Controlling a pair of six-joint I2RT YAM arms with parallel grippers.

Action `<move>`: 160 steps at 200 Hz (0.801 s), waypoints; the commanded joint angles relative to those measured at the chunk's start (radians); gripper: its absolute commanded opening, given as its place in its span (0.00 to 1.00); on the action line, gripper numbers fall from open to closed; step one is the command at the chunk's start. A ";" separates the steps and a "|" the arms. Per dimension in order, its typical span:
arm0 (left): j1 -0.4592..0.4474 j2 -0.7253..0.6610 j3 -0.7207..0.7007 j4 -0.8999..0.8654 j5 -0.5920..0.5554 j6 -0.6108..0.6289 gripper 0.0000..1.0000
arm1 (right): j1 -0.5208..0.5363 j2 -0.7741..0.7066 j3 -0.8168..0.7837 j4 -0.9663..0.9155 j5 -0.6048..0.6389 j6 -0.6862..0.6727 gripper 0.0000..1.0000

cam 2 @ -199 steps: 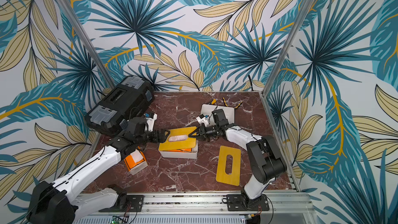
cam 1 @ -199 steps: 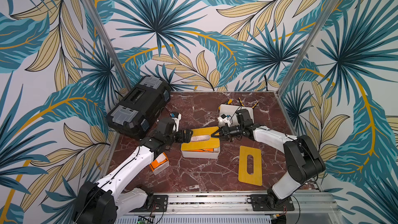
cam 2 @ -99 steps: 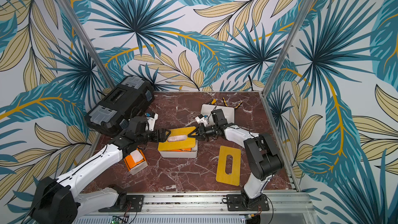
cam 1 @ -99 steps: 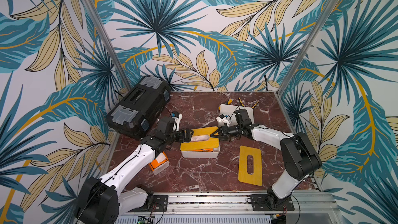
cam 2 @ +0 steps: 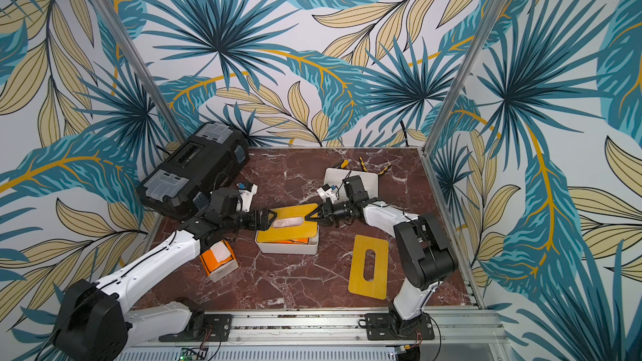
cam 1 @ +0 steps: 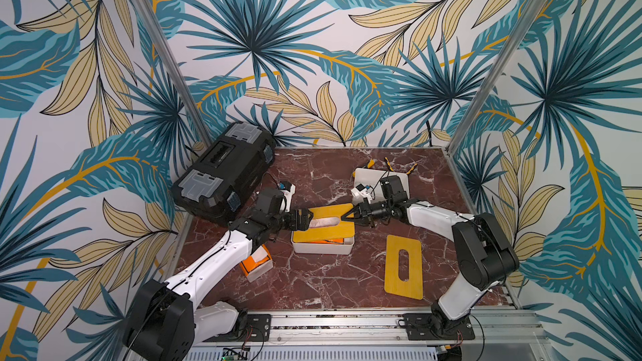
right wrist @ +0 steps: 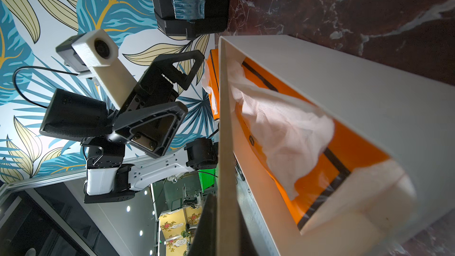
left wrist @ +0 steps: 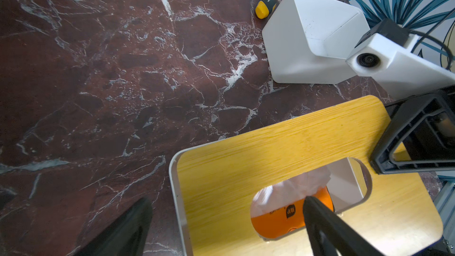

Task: Put the tissue paper into the tissue box
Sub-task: Close the box lid on the tissue box.

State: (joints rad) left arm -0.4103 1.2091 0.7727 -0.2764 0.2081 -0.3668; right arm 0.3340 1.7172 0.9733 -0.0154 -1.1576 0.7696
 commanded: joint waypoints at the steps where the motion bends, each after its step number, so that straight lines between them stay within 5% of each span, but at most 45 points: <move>1: 0.010 0.009 0.002 0.009 0.016 0.015 1.00 | -0.003 0.014 -0.019 0.032 -0.030 0.005 0.00; 160: 0.038 0.100 -0.024 0.057 0.094 -0.015 0.99 | -0.002 0.026 -0.028 0.130 -0.036 0.063 0.00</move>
State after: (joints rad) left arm -0.3786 1.2926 0.7658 -0.2405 0.2790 -0.3798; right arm 0.3344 1.7260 0.9592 0.0826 -1.1683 0.8276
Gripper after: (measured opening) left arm 0.995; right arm 0.077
